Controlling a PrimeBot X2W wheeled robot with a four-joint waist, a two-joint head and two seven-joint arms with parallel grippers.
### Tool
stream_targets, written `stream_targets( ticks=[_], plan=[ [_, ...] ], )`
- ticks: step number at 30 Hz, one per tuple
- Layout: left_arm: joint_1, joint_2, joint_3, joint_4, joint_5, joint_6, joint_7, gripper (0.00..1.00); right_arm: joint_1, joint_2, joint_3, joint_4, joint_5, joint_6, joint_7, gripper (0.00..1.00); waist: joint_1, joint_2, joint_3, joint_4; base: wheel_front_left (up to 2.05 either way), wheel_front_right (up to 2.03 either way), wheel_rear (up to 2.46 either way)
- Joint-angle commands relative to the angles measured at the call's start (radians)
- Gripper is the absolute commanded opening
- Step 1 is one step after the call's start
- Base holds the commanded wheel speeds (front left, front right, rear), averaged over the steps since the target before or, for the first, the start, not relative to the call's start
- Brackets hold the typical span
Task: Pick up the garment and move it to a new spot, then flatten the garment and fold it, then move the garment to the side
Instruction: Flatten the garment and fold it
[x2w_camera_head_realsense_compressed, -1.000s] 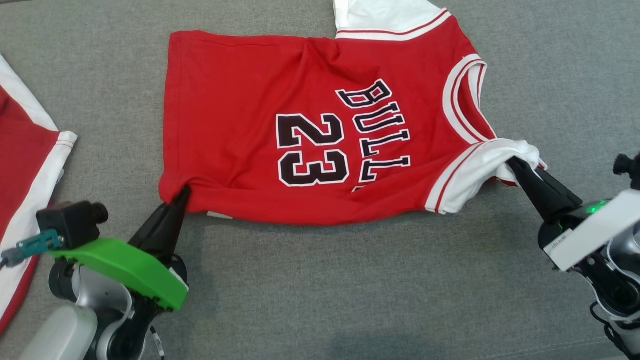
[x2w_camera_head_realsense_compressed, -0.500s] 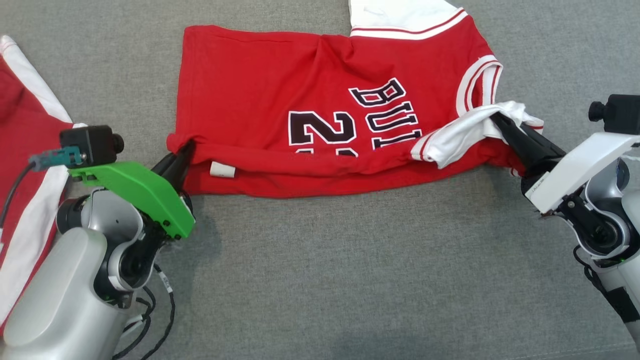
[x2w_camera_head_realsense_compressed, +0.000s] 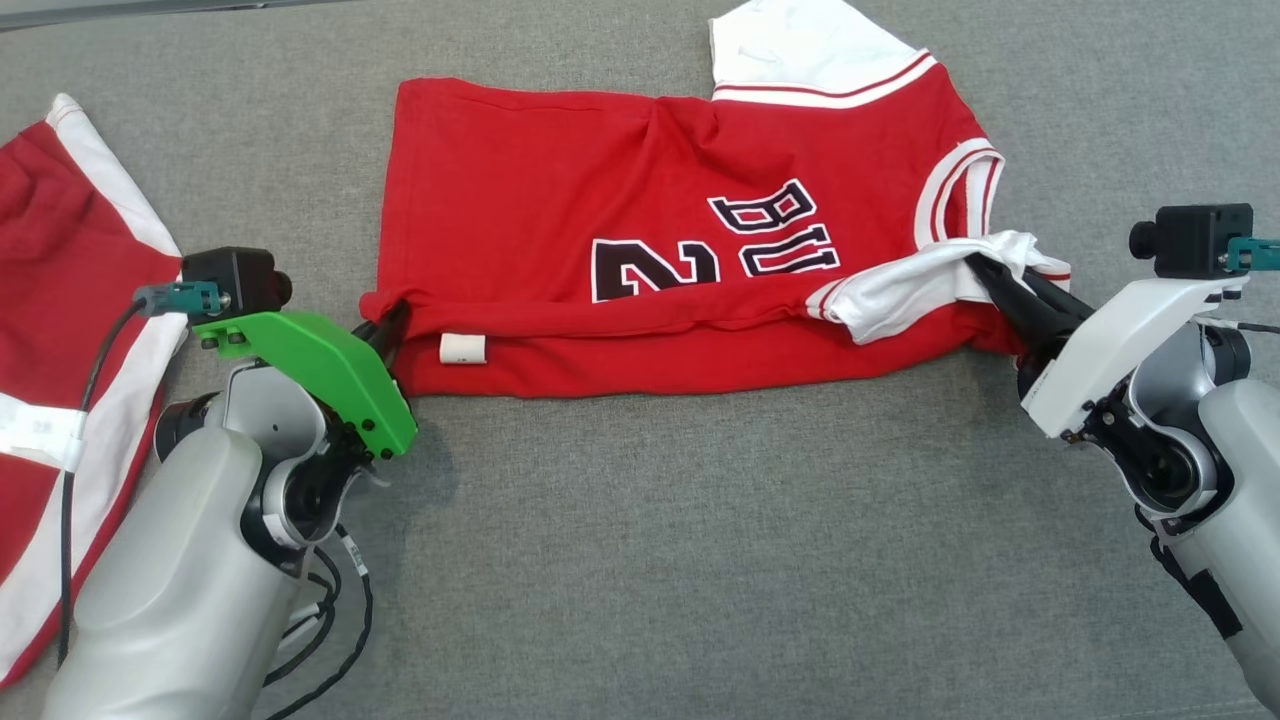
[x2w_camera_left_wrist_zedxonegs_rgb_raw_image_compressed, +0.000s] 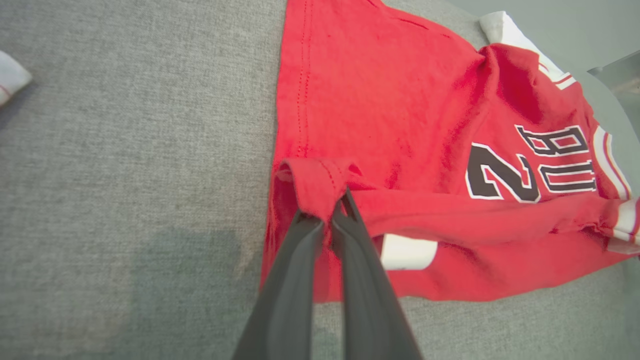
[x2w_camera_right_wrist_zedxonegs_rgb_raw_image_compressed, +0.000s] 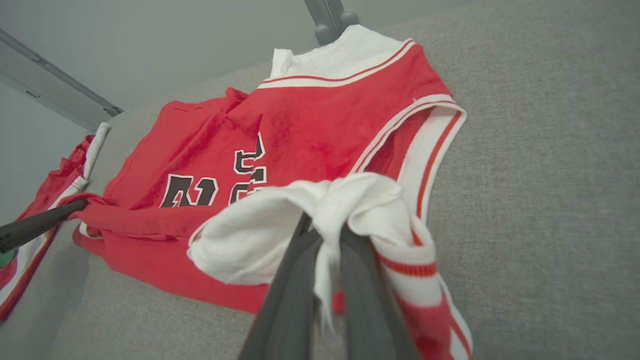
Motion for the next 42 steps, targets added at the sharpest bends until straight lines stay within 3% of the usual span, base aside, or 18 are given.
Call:
stream_targets(
  ticks=[1, 2, 3, 4, 9, 16, 20, 23, 29, 33, 42],
  plan=[
    [-0.016, -0.007, 0.003, 0.006, 0.013, -0.003, -0.014, 0.09, -0.015, -0.001, 0.005, 0.004, -0.013, 0.000, -0.013, 0.29, 0.0000, 0.0000, -0.005, 0.002, 0.00, 0.00, 0.00],
    [-0.015, -0.012, 0.003, 0.016, 0.012, -0.004, -0.021, 0.40, -0.015, -0.002, 0.010, 0.007, -0.028, 0.000, -0.027, 1.00, 0.0000, 0.0000, -0.010, 0.001, 0.00, 0.00, 0.00],
    [-0.013, -0.016, 0.000, 0.021, 0.014, -0.009, -0.026, 0.83, -0.010, -0.001, 0.009, 0.015, -0.036, 0.000, -0.037, 1.00, 0.0000, 0.0000, -0.015, 0.001, 0.00, 0.00, 0.00],
    [-0.009, -0.019, -0.001, 0.024, 0.015, -0.012, -0.034, 1.00, -0.006, -0.001, 0.013, 0.016, -0.041, 0.000, -0.040, 1.00, 0.0000, 0.0000, -0.019, 0.001, 0.00, 0.00, 0.00],
    [0.036, 0.006, -0.019, -0.036, 0.074, -0.010, -0.115, 1.00, 0.039, -0.038, -0.017, -0.031, -0.071, 0.000, -0.089, 1.00, 0.0000, 0.0000, -0.052, -0.002, 0.00, 0.00, 0.00],
    [0.229, 0.124, -0.023, -0.341, 0.162, 0.089, -0.192, 1.00, 0.213, -0.133, -0.137, -0.263, -0.179, 0.000, -0.084, 1.00, 0.0000, 0.0000, -0.049, -0.018, 0.00, 0.00, 0.00],
    [0.330, 0.171, -0.006, -0.467, 0.193, 0.151, -0.224, 1.00, 0.314, -0.114, -0.235, -0.376, -0.308, 0.000, -0.090, 1.00, 0.0000, 0.0000, -0.018, -0.027, 0.00, 0.00, 0.00],
    [0.364, 0.179, 0.008, -0.492, 0.204, 0.167, -0.267, 1.00, 0.376, -0.052, -0.278, -0.424, -0.396, 0.000, -0.102, 1.00, 0.0000, 0.0000, 0.002, -0.031, 0.00, 0.00, 0.00],
    [0.355, 0.160, 0.003, -0.404, 0.206, 0.139, -0.315, 1.00, 0.436, 0.041, -0.268, -0.386, -0.508, 0.000, -0.100, 1.00, 0.0000, 0.0000, 0.030, -0.032, 0.00, 0.00, 0.00],
    [0.315, 0.148, -0.005, -0.301, 0.190, 0.105, -0.306, 1.00, 0.401, 0.071, -0.253, -0.321, -0.537, 0.000, -0.113, 1.00, 0.0000, 0.0000, 0.038, -0.032, 0.00, 0.00, 0.00],
    [0.235, 0.119, -0.018, -0.145, 0.179, 0.050, -0.297, 1.00, 0.335, 0.058, -0.259, -0.241, -0.512, 0.000, -0.104, 1.00, 0.0000, 0.0000, 0.045, -0.021, 0.00, 0.00, 0.00]
  ],
)
